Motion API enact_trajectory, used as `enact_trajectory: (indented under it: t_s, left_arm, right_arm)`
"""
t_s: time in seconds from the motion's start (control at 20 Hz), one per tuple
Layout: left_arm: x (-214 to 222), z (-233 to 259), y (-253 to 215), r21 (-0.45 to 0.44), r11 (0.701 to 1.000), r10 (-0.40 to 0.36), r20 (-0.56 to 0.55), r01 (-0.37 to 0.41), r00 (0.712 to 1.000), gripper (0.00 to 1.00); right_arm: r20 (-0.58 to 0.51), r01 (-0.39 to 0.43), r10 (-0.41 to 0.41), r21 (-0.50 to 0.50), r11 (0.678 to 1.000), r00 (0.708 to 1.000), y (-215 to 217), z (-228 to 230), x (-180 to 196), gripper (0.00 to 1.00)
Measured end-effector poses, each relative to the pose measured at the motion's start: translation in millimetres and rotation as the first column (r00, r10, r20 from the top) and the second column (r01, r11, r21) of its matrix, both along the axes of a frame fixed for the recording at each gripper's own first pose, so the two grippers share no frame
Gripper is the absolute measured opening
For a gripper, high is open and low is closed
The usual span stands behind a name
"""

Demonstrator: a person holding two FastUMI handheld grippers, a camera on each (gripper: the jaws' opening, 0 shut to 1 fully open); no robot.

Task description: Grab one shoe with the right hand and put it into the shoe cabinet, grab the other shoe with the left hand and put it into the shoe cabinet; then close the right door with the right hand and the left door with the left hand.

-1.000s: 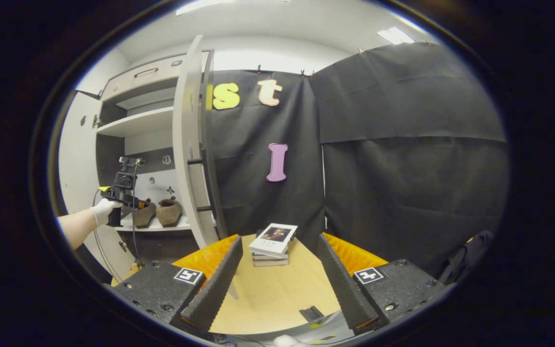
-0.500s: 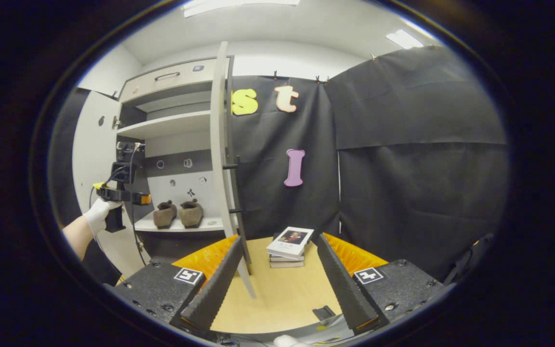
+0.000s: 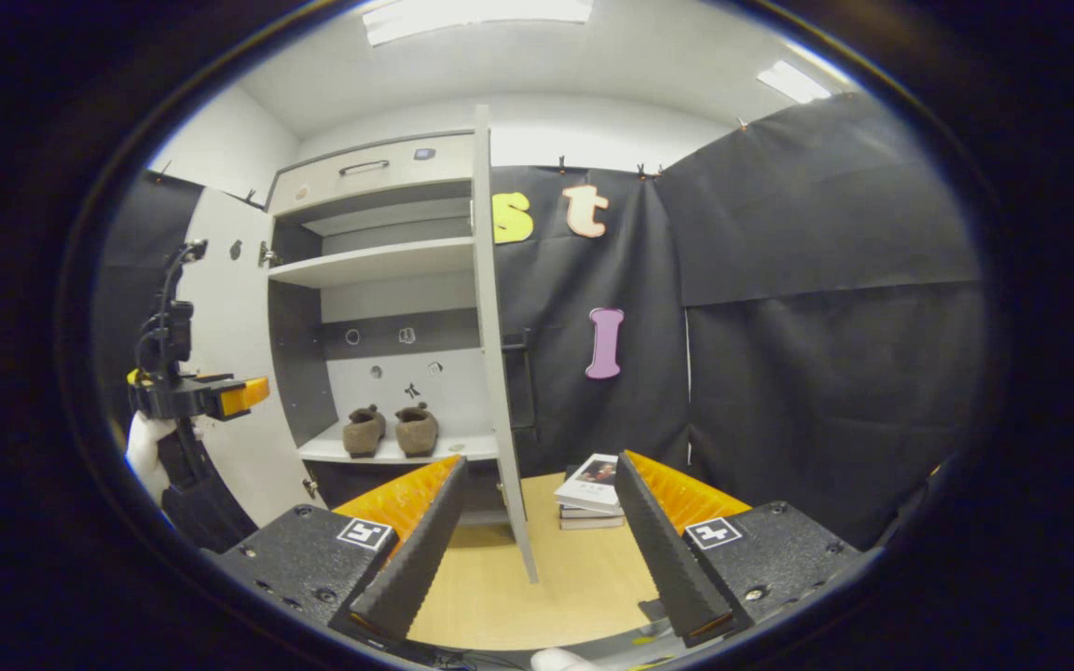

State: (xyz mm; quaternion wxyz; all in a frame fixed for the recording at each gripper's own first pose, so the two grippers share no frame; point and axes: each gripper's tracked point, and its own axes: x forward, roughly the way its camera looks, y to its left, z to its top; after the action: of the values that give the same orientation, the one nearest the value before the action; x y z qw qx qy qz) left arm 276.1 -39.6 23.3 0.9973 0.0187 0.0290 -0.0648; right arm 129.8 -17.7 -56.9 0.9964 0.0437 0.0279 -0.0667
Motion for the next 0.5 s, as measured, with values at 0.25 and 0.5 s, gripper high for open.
enact_trajectory:
  t_s: [0.25,0.5]
  left_arm:
    - [-78,-9,26,-0.023,0.999,0.03,0.01,-0.03,1.0,0.96]
    - [-146,-39,33,-0.036,0.998,0.045,-0.011,-0.045,0.999,0.96]
  right_arm:
    - [-0.006,-0.004,0.004,0.007,1.0,1.0,4,-6,1,0.99]
    - [-0.023,0.004,-0.004,0.004,1.0,1.0,4,-15,8,0.99]
